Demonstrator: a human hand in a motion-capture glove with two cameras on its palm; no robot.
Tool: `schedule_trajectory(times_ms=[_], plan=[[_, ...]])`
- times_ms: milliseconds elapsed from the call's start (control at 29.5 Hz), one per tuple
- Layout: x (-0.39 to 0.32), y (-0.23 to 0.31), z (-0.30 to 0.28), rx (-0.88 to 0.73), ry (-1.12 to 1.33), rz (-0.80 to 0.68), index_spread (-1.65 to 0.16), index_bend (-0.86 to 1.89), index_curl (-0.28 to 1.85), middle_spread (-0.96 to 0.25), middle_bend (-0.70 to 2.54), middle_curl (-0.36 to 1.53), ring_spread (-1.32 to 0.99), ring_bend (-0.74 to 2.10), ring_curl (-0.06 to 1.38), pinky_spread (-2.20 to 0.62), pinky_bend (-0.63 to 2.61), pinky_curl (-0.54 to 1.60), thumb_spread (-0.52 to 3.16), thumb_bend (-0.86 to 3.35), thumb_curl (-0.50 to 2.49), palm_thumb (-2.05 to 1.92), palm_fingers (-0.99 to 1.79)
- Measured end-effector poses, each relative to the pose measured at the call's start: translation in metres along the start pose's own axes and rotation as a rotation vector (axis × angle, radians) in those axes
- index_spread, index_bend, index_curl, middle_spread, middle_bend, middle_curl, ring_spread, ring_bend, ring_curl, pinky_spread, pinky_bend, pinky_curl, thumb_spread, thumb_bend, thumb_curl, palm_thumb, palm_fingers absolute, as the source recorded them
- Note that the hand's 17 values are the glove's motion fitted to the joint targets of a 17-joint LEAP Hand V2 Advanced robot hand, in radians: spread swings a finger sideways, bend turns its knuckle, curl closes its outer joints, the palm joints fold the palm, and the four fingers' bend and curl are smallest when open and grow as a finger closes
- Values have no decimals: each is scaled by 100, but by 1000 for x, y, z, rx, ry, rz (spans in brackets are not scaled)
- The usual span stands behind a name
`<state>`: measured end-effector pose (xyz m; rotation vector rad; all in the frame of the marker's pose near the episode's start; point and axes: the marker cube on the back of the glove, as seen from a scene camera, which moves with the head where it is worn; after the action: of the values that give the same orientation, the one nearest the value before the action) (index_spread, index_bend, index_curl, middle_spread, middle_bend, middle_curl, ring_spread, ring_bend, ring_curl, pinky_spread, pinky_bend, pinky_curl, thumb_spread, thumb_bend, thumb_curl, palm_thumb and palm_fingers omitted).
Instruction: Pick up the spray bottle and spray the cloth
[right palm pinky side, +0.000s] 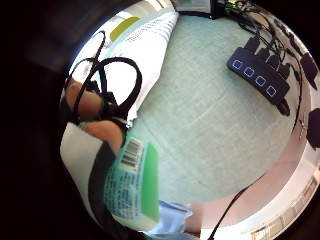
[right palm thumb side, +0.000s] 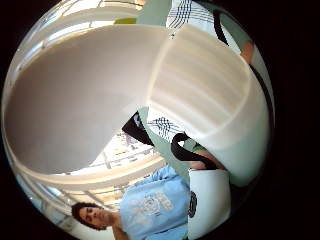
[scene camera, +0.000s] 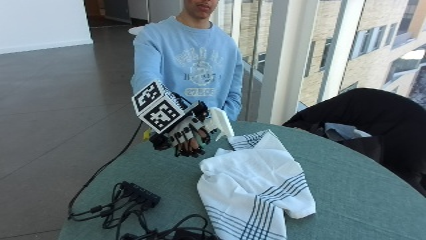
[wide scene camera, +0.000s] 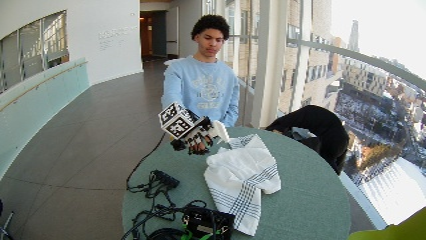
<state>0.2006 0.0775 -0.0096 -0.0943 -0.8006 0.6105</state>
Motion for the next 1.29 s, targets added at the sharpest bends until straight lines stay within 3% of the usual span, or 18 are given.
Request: schedule_trajectory(times_ms=[305, 677, 982, 1287], plan=[[-7, 2, 1, 22, -37, -32, -22, 16, 46, -7, 14, 30, -2, 65, 40, 6, 41, 38, 84, -2, 60, 90, 110], [-79, 21, 32, 51, -212, -266, -22, 16, 46, -7, 14, 30, -2, 64, 40, 6, 41, 37, 84, -2, 60, 90, 109], [-165, 28, 99, -28, -451, -456, -23, 16, 45, -7, 28, 36, -2, 50, 37, 8, 33, 36, 86, -2, 59, 90, 106], [-234, 14, 189, -108, -527, -551, -23, 16, 45, -8, 22, 37, -3, 41, 35, 10, 27, 34, 93, -2, 57, 90, 103]])
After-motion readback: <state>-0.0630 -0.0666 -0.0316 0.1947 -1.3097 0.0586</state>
